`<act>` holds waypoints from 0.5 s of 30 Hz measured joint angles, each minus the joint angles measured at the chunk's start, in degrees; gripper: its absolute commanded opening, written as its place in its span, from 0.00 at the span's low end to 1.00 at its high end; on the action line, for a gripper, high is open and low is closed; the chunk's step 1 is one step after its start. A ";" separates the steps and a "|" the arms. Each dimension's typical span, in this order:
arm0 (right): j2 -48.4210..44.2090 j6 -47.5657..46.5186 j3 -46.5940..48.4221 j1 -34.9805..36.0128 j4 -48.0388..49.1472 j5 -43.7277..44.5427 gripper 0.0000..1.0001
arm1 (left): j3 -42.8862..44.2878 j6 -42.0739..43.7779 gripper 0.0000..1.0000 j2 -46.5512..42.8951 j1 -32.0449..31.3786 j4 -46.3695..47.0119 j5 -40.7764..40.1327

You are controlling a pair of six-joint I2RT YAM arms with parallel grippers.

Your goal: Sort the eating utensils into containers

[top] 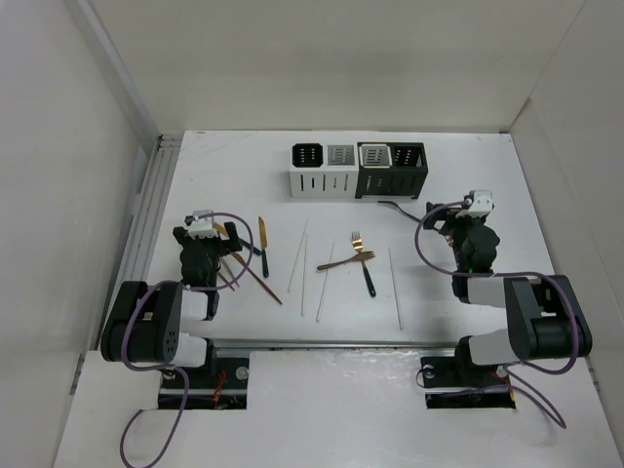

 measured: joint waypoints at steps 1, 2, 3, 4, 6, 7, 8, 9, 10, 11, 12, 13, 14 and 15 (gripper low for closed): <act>0.00 0.00 0.11 0.13 0.00 0.02 1.00 | 0.00 0.00 1.00 0.00 0.00 0.00 0.00; 0.00 0.00 0.20 0.31 0.02 0.09 1.00 | 0.00 0.00 1.00 0.00 0.00 0.00 0.00; 0.00 0.00 0.24 0.52 0.02 0.24 1.00 | 0.00 0.00 1.00 0.00 0.00 0.00 0.00; 0.00 -0.02 0.24 0.76 0.02 0.28 1.00 | 0.00 0.00 1.00 0.00 0.00 0.00 0.00; -0.92 -0.44 2.51 1.64 -4.94 0.63 1.00 | 0.00 0.04 1.00 0.00 0.00 0.00 0.13; -2.12 -1.16 5.51 2.23 -11.06 0.90 1.00 | 0.00 0.09 1.00 -0.07 0.00 -0.02 0.33; -3.19 -1.92 9.03 3.08 -16.55 1.79 1.00 | 0.02 0.11 1.00 -0.68 0.00 -0.46 0.55; -4.09 -3.13 14.80 4.35 -24.92 3.34 1.00 | 0.50 0.09 1.00 -2.27 0.00 -2.27 0.70; -4.28 -5.35 21.99 5.84 -32.81 4.92 1.00 | 1.64 0.44 1.00 -5.05 0.00 -5.70 0.96; -4.17 -7.91 29.03 7.52 -38.99 6.78 1.00 | 3.91 1.53 1.00 -8.81 0.00 -11.23 1.97; -4.17 -10.80 35.47 9.57 -43.85 9.73 1.00 | 7.34 4.50 1.00 -12.28 0.04 -16.11 3.15; -4.22 -13.73 41.20 11.93 -47.91 13.68 1.00 | 12.00 7.78 1.00 -14.80 0.04 -20.31 4.24; -4.44 -16.79 45.64 14.36 -50.64 18.01 1.00 | 17.20 10.73 1.00 -16.35 0.04 -23.89 4.90; -4.87 -19.52 48.26 16.31 -52.33 21.84 1.00 | 22.43 13.20 1.00 -17.33 -0.04 -26.93 4.70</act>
